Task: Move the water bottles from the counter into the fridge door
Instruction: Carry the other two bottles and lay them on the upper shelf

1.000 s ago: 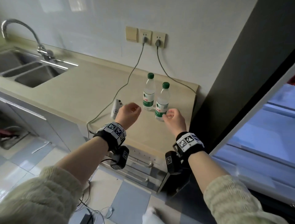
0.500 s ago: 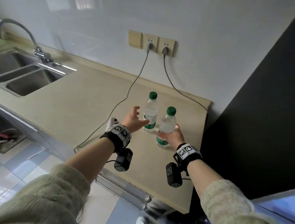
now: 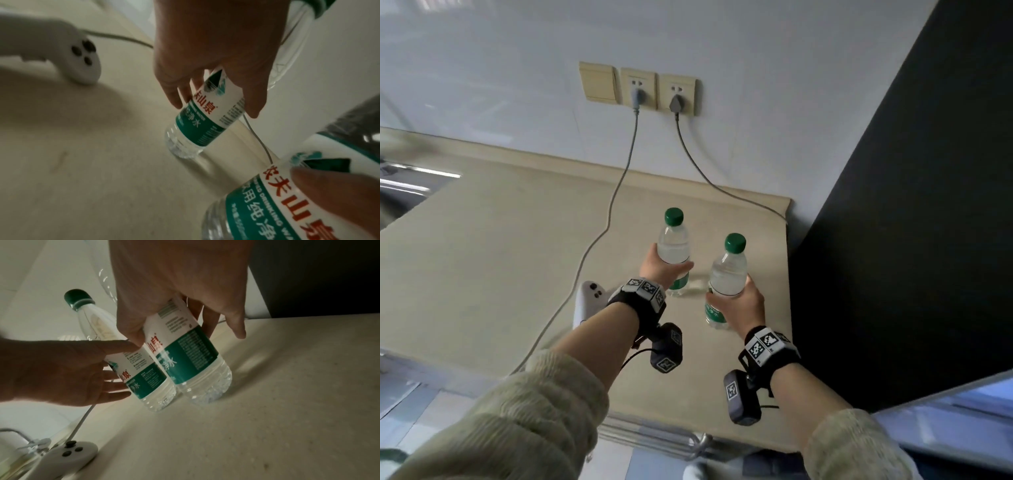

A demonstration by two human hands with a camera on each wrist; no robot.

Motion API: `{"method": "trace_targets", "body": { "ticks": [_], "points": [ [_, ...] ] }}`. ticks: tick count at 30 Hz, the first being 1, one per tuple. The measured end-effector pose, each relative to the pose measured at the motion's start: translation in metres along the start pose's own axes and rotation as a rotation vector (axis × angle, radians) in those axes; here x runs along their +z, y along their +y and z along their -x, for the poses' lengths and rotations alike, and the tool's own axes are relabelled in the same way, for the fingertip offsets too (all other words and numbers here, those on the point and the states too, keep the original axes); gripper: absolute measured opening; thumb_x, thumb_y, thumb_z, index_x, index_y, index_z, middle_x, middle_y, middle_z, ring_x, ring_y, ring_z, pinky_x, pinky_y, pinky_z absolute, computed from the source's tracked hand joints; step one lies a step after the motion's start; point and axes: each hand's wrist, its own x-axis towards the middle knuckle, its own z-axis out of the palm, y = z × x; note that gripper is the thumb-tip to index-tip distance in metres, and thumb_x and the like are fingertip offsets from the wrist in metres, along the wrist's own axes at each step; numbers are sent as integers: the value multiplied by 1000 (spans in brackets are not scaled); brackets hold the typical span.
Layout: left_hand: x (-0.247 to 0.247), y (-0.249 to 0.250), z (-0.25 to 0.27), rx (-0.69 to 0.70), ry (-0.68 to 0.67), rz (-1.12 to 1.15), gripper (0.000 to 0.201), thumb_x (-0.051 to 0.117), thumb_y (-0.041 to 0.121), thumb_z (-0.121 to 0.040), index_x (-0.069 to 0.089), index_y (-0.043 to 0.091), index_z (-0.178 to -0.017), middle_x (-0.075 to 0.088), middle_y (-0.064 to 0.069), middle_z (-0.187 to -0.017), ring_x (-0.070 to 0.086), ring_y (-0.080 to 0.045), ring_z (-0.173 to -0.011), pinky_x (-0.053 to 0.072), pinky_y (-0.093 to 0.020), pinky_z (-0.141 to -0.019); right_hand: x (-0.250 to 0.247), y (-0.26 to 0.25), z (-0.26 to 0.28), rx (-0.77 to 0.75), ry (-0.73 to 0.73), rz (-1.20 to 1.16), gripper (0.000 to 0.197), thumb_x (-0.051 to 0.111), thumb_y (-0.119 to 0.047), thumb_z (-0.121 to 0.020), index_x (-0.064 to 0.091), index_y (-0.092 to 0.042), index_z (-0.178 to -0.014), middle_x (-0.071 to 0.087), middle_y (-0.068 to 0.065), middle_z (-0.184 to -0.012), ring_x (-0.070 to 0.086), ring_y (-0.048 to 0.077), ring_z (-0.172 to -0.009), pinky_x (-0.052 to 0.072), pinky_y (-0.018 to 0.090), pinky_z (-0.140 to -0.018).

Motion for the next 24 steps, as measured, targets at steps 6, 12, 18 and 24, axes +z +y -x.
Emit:
{"method": "trace_targets", "body": {
  "ticks": [6,12,18,24],
  "points": [
    [-11,-9,31,165,-21,-6,49,80,19,-68,50,23,-107,59,4,-92,58,-20,-87,49,-30,-77,-9,-13,22,-4,152,-19,49,85,-31,-64,62,-20,-105,65,-7,-90,63,15,-86,44,20,-76],
    [-14,-8,68,214,-118,195,43,79,6,-68,49,30,-87,60,4,-86,58,-11,-76,44,-19,-61,-12,-16,57,-41,309,-106,49,84,-27,-63,62,-20,-106,67,-7,-93,63,13,-86,43,17,-72],
    [-10,-2,101,329,-292,215,47,79,-3,-66,48,28,-84,57,3,-81,55,-9,-69,49,-16,-57,-42,0,92,-34,356,-138,56,83,-29,-54,59,-24,-105,67,-5,-97,65,12,-89,51,26,-77],
    [13,5,145,428,-451,173,54,77,32,-41,53,32,-90,61,6,-84,60,-12,-73,56,-29,-70,-92,23,131,28,451,-155,50,76,-34,-50,62,-26,-98,70,-10,-89,66,10,-84,55,37,-82]
  ]
}}
